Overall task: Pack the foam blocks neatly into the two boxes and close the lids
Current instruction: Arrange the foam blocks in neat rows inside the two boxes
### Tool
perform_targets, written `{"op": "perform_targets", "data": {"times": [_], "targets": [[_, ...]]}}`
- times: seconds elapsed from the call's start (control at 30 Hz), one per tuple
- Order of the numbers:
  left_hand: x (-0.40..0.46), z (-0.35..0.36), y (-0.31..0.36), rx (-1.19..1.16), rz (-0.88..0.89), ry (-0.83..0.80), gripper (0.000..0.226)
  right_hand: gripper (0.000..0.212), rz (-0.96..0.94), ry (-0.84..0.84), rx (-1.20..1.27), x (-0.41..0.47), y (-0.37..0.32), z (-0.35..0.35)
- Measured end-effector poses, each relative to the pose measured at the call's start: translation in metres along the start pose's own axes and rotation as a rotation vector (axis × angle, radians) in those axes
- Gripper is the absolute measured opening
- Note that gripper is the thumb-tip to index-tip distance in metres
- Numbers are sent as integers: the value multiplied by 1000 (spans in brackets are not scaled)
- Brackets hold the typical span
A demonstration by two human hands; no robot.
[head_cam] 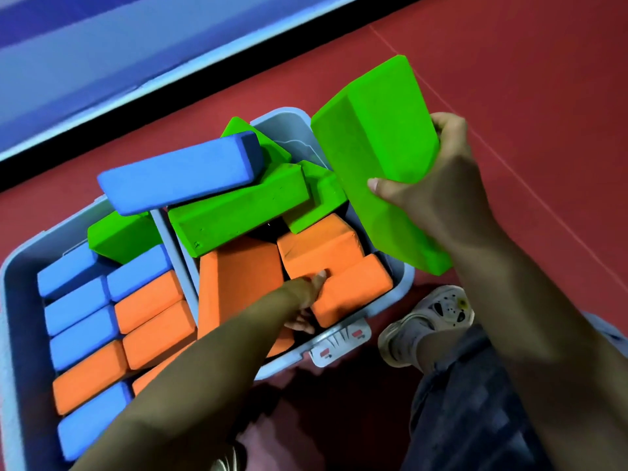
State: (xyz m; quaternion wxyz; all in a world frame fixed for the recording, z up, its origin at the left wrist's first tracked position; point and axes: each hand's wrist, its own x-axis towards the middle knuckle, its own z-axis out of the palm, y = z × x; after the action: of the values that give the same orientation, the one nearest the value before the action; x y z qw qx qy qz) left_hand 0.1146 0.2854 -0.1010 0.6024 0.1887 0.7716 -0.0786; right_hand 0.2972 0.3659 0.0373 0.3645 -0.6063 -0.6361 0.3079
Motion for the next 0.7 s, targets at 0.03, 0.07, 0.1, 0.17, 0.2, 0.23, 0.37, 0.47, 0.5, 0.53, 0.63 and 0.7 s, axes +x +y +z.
{"op": "perform_targets", "data": {"times": [0.03, 0.07, 0.1, 0.17, 0.2, 0.23, 0.37, 0.47, 0.5, 0.53, 0.63, 0.7], "targets": [[-5, -1, 0, 160, 52, 91, 73, 82, 1, 0, 2, 1, 0, 0], [-9, -4, 0, 325, 119, 168, 66, 82, 1, -2, 3, 1, 0, 0], [-13, -7, -1, 489, 207, 254, 58, 83, 3, -2, 3, 1, 0, 0], [-13, -16, -2, 740, 424, 494, 43, 83, 9, 1, 1, 2, 0, 0], [-11, -21, -2, 770, 523, 597, 38, 84, 11, 2, -3, 2, 0, 1], [-8, -26, -3, 760, 600, 654, 39, 83, 11, 2, -6, 1, 0, 1], [15, -33, -12, 783, 706, 630, 72, 84, 12, -6, -6, 1, 0, 1], [33, -36, -19, 819, 651, 601, 88, 84, 18, -17, -11, 1, 0, 1], [38, -38, -19, 761, 633, 568, 92, 84, 22, -19, -11, 1, 0, 1], [42, -40, -19, 673, 615, 526, 95, 84, 25, -20, -10, 2, 0, 1], [47, -51, -12, 504, 587, 384, 103, 84, 27, -24, 2, 2, 0, 1], [46, -54, -5, 460, 589, 300, 102, 84, 29, -30, 7, 2, -1, 1]]}}
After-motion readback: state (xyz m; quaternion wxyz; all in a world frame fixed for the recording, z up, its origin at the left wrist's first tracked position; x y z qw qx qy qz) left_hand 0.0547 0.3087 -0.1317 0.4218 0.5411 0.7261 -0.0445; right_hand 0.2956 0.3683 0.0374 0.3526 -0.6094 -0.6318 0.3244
